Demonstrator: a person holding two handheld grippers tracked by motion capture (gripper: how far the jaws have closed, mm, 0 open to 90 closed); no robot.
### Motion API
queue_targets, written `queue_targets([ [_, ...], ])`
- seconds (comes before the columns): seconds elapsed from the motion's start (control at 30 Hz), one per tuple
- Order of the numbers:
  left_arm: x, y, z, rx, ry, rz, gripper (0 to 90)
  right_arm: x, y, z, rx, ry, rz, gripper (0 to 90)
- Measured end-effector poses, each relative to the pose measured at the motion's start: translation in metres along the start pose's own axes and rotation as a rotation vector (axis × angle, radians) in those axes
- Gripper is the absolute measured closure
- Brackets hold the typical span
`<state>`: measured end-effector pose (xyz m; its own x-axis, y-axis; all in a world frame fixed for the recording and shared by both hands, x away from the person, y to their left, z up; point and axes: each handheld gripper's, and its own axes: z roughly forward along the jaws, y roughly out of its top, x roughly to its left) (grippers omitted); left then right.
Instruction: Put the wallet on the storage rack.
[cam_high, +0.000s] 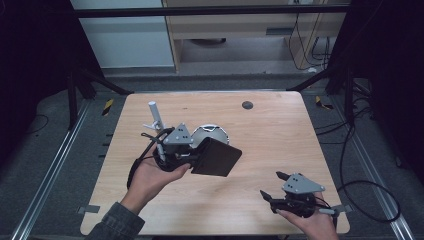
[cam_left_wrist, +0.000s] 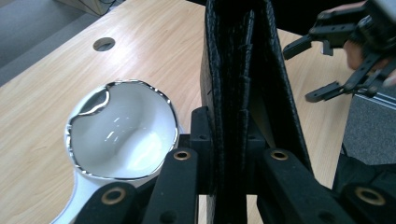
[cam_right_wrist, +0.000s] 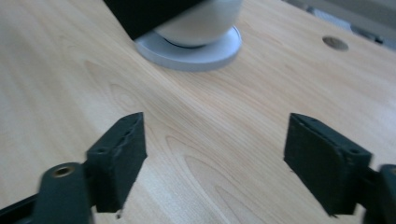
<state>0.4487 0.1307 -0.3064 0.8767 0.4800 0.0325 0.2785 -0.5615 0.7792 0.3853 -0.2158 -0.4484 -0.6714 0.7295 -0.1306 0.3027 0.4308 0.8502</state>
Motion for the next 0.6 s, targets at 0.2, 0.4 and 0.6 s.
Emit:
queue_targets([
  [0.2, 0.006, 0.013, -0.011, 0.007, 0.017, 0.007, 80.7, -0.004, -0.011, 0.013, 0.012, -0.065, 0.064, 12.7],
  [0.4, 0.009, 0.025, -0.021, 0.017, 0.051, 0.019, 80.7, -0.006, -0.022, 0.015, 0.015, -0.16, 0.094, 12.0],
  [0.6, 0.014, 0.033, -0.029, 0.027, 0.071, 0.024, 80.7, -0.008, -0.03, 0.015, 0.025, -0.21, 0.106, 9.8],
])
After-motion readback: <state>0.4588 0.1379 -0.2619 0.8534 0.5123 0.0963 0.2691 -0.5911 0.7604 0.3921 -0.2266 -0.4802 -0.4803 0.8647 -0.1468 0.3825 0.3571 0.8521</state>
